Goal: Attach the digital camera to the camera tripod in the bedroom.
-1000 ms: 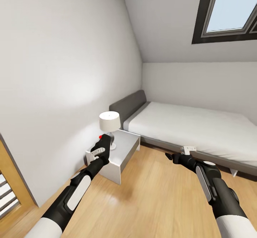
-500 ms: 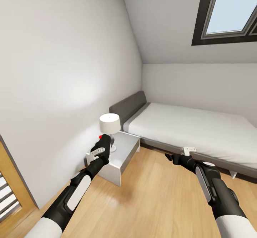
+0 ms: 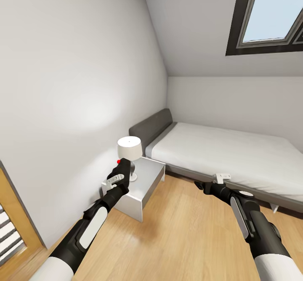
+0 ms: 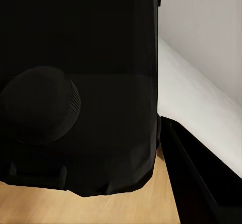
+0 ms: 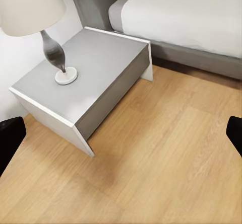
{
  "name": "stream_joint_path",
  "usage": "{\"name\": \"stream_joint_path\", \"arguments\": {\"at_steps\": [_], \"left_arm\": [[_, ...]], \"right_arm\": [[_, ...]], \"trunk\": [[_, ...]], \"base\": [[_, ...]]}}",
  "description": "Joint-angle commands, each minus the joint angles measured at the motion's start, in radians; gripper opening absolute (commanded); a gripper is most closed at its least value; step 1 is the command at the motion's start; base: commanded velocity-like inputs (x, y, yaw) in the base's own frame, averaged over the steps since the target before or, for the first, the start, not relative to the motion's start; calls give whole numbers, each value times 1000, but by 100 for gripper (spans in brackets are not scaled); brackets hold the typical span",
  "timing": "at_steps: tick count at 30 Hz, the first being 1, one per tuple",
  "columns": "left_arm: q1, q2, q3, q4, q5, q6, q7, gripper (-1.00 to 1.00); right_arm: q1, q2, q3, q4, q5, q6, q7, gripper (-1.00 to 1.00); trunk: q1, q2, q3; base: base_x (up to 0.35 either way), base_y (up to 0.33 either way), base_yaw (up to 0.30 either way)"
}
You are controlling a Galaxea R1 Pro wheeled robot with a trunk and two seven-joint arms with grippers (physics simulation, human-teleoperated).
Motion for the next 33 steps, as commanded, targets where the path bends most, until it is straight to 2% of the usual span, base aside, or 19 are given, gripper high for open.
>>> {"name": "stream_joint_path", "arguments": {"at_steps": [1, 25, 33], "left_arm": [[-1, 1, -2, -1, 9, 3, 1, -100], [-1, 3, 0, 3, 8, 4, 6, -100], [-1, -1, -3, 3, 7, 5, 13, -100]], "right_arm": [[-1, 0, -1, -1, -7, 7, 1, 100], [-1, 0, -1, 0, -7, 7, 0, 100], [-1, 0, 1, 34, -6, 6, 0, 100]], "trunk": [[-4, 7, 2], [-96, 175, 77], [-127, 231, 102]], "base": [[0, 0, 0], [0, 0, 0], [0, 0, 0]]}}
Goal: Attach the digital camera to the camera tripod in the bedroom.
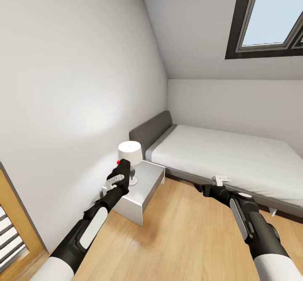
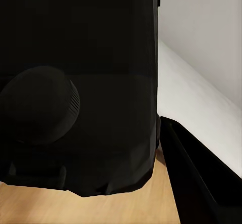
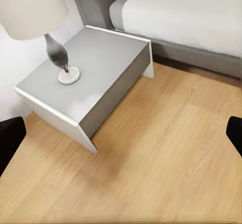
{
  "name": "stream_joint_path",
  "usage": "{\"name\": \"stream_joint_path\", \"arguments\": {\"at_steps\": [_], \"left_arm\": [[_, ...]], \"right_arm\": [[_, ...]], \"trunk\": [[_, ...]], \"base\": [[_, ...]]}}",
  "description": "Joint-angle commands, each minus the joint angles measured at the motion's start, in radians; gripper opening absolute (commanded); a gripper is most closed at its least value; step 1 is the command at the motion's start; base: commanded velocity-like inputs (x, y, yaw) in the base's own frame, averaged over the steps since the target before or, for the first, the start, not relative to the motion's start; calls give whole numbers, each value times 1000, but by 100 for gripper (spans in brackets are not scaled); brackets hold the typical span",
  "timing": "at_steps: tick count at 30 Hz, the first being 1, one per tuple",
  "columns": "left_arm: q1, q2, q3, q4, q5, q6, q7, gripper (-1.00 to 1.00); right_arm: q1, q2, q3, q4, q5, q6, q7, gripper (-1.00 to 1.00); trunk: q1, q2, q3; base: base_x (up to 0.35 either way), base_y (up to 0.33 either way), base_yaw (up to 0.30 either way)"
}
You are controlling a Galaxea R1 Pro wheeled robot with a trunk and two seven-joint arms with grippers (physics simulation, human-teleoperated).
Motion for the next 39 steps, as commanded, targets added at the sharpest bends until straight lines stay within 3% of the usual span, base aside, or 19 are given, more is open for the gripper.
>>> {"name": "stream_joint_path", "arguments": {"at_steps": [1, 5, 6, 10, 11, 14, 18, 19, 23, 24, 26, 27, 32, 39], "left_arm": [[-1, 0, -3, 0, 9, 3, 3, -100], [-1, 4, -5, 15, 12, 8, 5, -100], [0, 18, -6, 20, 13, 15, 6, -100], [2, 52, -6, 37, 21, 28, 8, -100], [3, 65, -6, 58, 25, 37, 8, -100], [3, 77, -6, 110, 29, 52, 9, -100], [4, 85, -6, 284, 30, 60, 10, -100], [4, 86, -6, 420, 28, 59, 10, -100], [4, 87, -6, 592, 28, 56, 11, -100], [4, 86, -6, 670, 27, 54, 11, -100], [4, 86, -6, 753, 26, 53, 11, -100], [4, 86, -6, 834, 25, 47, 11, -100], [6, 87, -6, 977, 24, -18, 13, -100], [16, 84, -7, 1022, 20, -71, 18, -100]], "right_arm": [[-1, 0, -2, 5, -7, 7, 2, 100], [-1, -1, -4, 25, -6, 6, 4, 100], [-1, -4, -7, 84, -6, 3, 5, 100], [-1, -38, -35, 185, -5, -16, 6, 100], [-1, -58, -48, 224, -5, -26, 7, 100], [-1, -85, -61, 282, -5, -42, 12, 100], [-1, -131, -72, 417, -6, -78, 16, 100], [-1, -166, -75, 526, -5, -130, 17, 100], [-1, -215, -75, 692, -4, -234, 13, 100], [-1, -232, -73, 759, -3, -285, 12, 100], [-1, -243, -71, 821, -2, -337, 10, 100], [-1, -251, -69, 879, -2, -389, 10, 100], [-1, -261, -66, 1038, 2, -525, 7, 100], [5, -255, -64, 1167, 58, -649, -8, 100]], "trunk": [[-4, 7, 2], [-19, 35, 15], [-23, 42, 18], [-38, 70, 30], [-42, 77, 33], [-54, 98, 43], [-69, 126, 55], [-73, 133, 58], [-88, 161, 71], [-92, 168, 74], [-100, 182, 80], [-104, 189, 84], [-123, 224, 99], [-150, 273, 121]], "base": [[0, 0, 0], [0, 0, 0], [0, 0, 0], [0, 0, 0], [0, 0, 0], [0, 0, 0], [0, 0, 0], [0, 0, 0], [0, 0, 0], [0, 0, 0], [0, 0, 0], [0, 0, 0], [0, 0, 0], [0, 0, 0]]}}
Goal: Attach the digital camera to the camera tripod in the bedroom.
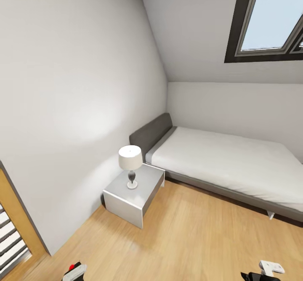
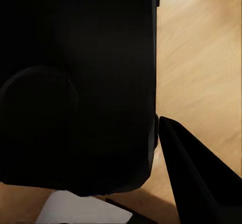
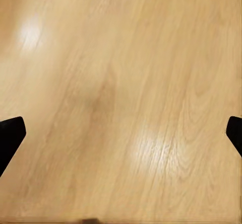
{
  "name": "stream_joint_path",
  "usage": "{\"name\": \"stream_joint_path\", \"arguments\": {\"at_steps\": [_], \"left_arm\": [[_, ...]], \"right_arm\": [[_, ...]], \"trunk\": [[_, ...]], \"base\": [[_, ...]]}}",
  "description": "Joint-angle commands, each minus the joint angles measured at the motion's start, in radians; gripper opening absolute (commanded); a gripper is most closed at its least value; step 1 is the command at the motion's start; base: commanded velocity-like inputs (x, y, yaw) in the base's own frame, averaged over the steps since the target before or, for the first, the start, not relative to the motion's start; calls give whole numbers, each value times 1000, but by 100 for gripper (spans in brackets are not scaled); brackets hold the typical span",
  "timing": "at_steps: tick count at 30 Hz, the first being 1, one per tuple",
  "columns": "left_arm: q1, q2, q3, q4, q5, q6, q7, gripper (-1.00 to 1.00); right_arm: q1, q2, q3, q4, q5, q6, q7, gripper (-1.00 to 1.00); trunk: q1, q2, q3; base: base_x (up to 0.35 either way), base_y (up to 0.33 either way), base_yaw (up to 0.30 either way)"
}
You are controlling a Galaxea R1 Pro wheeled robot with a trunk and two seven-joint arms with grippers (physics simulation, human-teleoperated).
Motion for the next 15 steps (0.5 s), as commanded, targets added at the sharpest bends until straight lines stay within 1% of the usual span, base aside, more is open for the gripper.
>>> {"name": "stream_joint_path", "arguments": {"at_steps": [1, 2, 3, 4, 5, 8, 9, 10, 11, 12, 14, 15], "left_arm": [[9, -2, -10, 2, 8, 0, 2, -100], [17, -3, -10, 2, 8, -1, 2, -100], [71, -7, -10, 5, 7, -8, 1, -100], [80, -7, -10, 5, 7, -8, 1, -100], [98, -9, -10, 5, 7, -9, 1, -100], [121, -15, -10, 6, 7, -11, 1, -100], [134, -19, -11, 6, 7, -11, 1, -100], [140, -22, -11, 6, 7, -11, 1, -100], [162, -39, -11, 6, 7, -12, 1, -100], [169, -47, -11, 6, 5, -12, 1, -100], [175, -55, -11, 6, 4, -12, 1, -100], [180, -63, -11, 6, 0, -13, 1, -100]], "right_arm": [[0, 4, -5, 7, 6, -11, -3, 100], [0, 5, -5, 9, 9, -13, -7, 100], [29, 9, -5, 16, 23, -15, -59, 100], [41, 10, -4, 17, 27, -15, -73, 100], [73, 11, -4, 18, 33, -17, -104, 100], [127, 20, -4, 18, 41, -20, -154, 100], [163, 35, -4, 18, 45, -22, -184, 100], [179, 45, -3, 19, 46, -23, -197, 100], [247, 105, -3, 19, 51, -28, -241, 100], [266, 128, -2, 19, 55, -33, -251, 100], [281, 148, -2, 19, 65, -38, -258, 100], [295, 163, -2, 19, 83, -43, -263, 100]], "trunk": [[-4, 6, 2], [-8, 13, 5], [-12, 20, 8], [-15, 27, 11], [-19, 34, 15], [-31, 55, 24], [-31, 55, 24], [-31, 55, 24], [-31, 55, 24], [-31, 55, 24], [-31, 55, 24], [-31, 55, 24]], "base": [[0, 0, 0], [0, 0, 0], [0, 0, 0], [0, 0, 0], [0, 0, 0], [0, 0, 0], [0, 0, 0], [0, 0, 0], [0, 0, 0], [0, 0, 0], [0, 0, 0], [0, 0, 0]]}}
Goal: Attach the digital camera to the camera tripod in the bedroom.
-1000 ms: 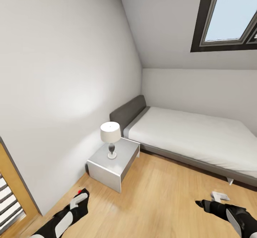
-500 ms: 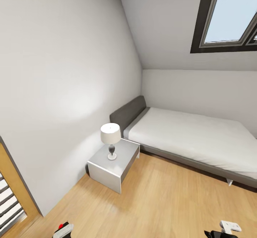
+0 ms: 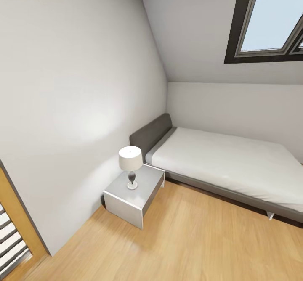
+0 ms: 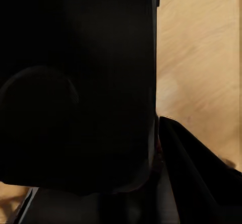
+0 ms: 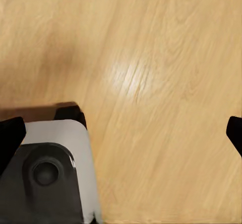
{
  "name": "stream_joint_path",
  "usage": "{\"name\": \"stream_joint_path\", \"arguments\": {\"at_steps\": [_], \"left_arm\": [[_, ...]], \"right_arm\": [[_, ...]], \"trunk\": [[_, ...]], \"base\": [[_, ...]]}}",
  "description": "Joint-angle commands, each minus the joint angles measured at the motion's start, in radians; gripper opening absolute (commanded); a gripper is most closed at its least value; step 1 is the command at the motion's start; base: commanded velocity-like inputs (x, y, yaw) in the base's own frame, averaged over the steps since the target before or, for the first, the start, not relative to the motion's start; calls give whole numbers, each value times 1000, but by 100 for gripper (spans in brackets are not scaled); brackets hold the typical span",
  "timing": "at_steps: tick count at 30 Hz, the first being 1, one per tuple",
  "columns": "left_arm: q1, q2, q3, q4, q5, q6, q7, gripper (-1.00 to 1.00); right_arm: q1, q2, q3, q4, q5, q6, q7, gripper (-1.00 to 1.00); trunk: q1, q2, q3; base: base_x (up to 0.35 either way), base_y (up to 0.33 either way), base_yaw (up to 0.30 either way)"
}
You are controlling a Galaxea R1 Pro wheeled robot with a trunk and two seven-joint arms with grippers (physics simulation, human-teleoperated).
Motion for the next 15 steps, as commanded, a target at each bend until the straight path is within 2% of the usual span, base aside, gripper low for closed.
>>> {"name": "stream_joint_path", "arguments": {"at_steps": [1, 2, 5, 12, 13, 15], "left_arm": [[2, -4, -10, 0, 5, 3, 1, -100], [9, -8, -10, 0, 1, 1, 1, -100], [23, -17, -9, 0, -7, 0, 1, -100], [54, -31, -9, 0, -11, -21, 0, -100], [62, -36, -10, 0, -15, -66, -1, -100], [66, -39, -9, 0, -18, -89, -1, -100]], "right_arm": [[5, 6, -9, 3, 18, -9, 1, 100], [18, 15, -9, 3, 40, -15, -3, 100], [54, 27, -12, 3, 72, -47, -9, 100], [87, 37, -15, 3, 81, -84, -9, 100], [89, 38, -17, 3, 82, -87, -9, 100], [90, 38, -17, 3, 82, -87, -9, 100]], "trunk": [[0, -1, -1], [0, -1, -1], [0, -1, -1], [0, -1, -1], [0, -1, 0], [0, -1, 1]], "base": [[0, 0, 0], [0, 0, 0], [0, 0, 0], [0, 0, -35], [0, 0, -192], [0, 0, -208]]}}
